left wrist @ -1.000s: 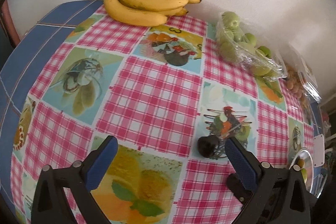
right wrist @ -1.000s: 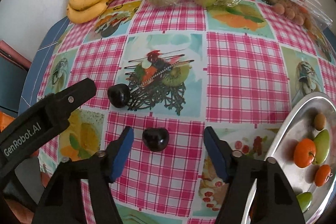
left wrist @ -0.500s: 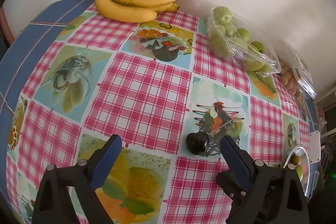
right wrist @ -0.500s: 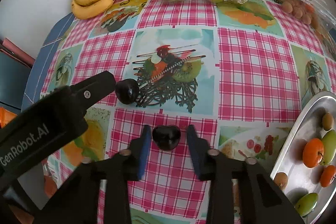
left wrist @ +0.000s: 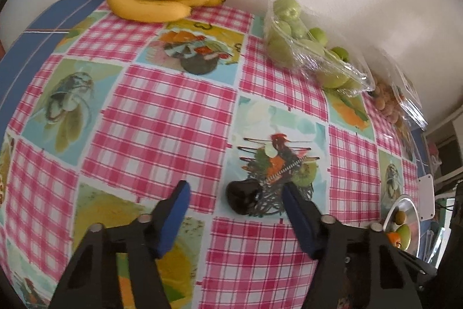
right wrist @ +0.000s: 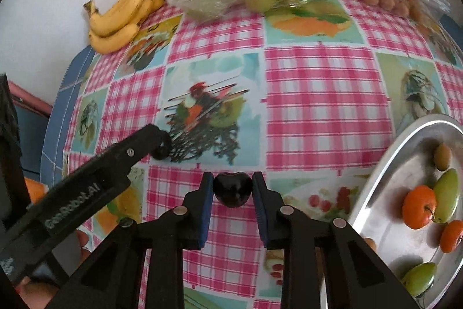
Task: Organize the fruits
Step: 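Close the right tool on one dark plum while the left tool grasps the other plum, then carry both dark plums over the steel bowl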
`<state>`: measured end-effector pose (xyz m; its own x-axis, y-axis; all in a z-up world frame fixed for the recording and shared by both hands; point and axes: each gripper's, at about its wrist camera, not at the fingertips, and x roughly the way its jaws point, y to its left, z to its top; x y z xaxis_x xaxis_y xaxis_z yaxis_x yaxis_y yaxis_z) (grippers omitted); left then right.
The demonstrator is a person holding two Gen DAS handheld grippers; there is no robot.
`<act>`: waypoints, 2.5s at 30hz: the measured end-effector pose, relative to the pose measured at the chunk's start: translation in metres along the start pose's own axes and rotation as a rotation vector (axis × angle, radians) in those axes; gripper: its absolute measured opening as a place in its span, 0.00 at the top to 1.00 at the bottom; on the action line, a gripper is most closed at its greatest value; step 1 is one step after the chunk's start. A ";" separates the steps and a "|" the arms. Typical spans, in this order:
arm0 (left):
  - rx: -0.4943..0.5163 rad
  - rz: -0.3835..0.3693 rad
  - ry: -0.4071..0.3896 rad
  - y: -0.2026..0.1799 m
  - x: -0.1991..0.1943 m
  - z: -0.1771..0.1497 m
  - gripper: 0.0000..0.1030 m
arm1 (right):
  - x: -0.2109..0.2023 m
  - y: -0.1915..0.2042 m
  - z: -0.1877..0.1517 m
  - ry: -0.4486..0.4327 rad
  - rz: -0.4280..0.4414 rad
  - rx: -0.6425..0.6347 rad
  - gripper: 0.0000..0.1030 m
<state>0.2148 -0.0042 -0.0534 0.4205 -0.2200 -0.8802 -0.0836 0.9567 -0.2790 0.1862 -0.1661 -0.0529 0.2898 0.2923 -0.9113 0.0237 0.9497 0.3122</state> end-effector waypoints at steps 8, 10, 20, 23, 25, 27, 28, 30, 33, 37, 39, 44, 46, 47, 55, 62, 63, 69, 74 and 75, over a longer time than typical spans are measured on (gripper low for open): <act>0.009 -0.007 0.005 -0.004 0.010 -0.005 0.70 | -0.006 -0.014 0.002 -0.012 0.013 0.037 0.73; 0.005 -0.015 0.002 -0.002 0.009 -0.005 0.70 | -0.008 -0.016 0.002 -0.014 0.015 0.042 0.73; -0.042 -0.038 0.002 0.006 -0.008 -0.008 0.70 | -0.020 -0.016 -0.004 -0.012 0.003 0.051 0.73; -0.039 -0.041 0.001 0.000 -0.018 -0.012 0.70 | -0.030 -0.016 -0.009 -0.021 0.000 0.055 0.73; -0.030 -0.044 -0.005 -0.007 -0.027 -0.015 0.70 | -0.038 -0.016 -0.013 -0.028 -0.005 0.056 0.73; -0.023 -0.053 -0.011 -0.014 -0.035 -0.020 0.70 | -0.044 -0.016 -0.017 -0.032 -0.007 0.060 0.73; -0.016 -0.054 -0.015 -0.017 -0.039 -0.022 0.70 | -0.047 -0.017 -0.019 -0.034 -0.007 0.063 0.73; 0.003 -0.053 -0.020 -0.023 -0.046 -0.026 0.70 | -0.054 -0.018 -0.024 -0.042 -0.006 0.067 0.73; 0.034 -0.035 -0.028 -0.032 -0.056 -0.033 0.70 | -0.064 -0.020 -0.033 -0.053 -0.016 0.065 0.73; 0.042 -0.029 -0.031 -0.033 -0.065 -0.041 0.70 | -0.074 -0.026 -0.046 -0.056 -0.012 0.080 0.73; 0.040 -0.028 -0.031 -0.034 -0.070 -0.046 0.70 | -0.078 -0.028 -0.052 -0.056 -0.015 0.082 0.73; 0.055 -0.027 -0.031 -0.041 -0.078 -0.056 0.70 | -0.085 -0.031 -0.064 -0.056 -0.026 0.084 0.73; 0.061 -0.024 -0.033 -0.044 -0.081 -0.059 0.70 | -0.088 -0.033 -0.067 -0.056 -0.023 0.090 0.73; 0.068 -0.021 -0.034 -0.047 -0.083 -0.062 0.70 | -0.090 -0.034 -0.070 -0.056 -0.017 0.096 0.73; 0.131 -0.017 -0.030 -0.069 -0.091 -0.081 0.70 | -0.099 -0.045 -0.084 -0.049 -0.003 0.140 0.73; 0.198 -0.029 -0.029 -0.096 -0.095 -0.095 0.70 | -0.109 -0.069 -0.093 -0.055 -0.020 0.198 0.73; 0.209 -0.030 -0.030 -0.100 -0.095 -0.097 0.70 | -0.111 -0.073 -0.093 -0.060 -0.027 0.206 0.73; 0.279 -0.047 -0.038 -0.129 -0.096 -0.107 0.70 | -0.121 -0.110 -0.095 -0.076 -0.089 0.285 0.73; 0.334 -0.073 -0.025 -0.151 -0.090 -0.115 0.70 | -0.127 -0.137 -0.096 -0.088 -0.111 0.343 0.73; 0.342 -0.079 -0.023 -0.154 -0.089 -0.116 0.70 | -0.129 -0.141 -0.097 -0.090 -0.109 0.350 0.73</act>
<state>0.0858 -0.1543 0.0234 0.4344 -0.2948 -0.8511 0.2558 0.9464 -0.1973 0.0532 -0.3269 -0.0055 0.3504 0.1654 -0.9219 0.3804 0.8743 0.3014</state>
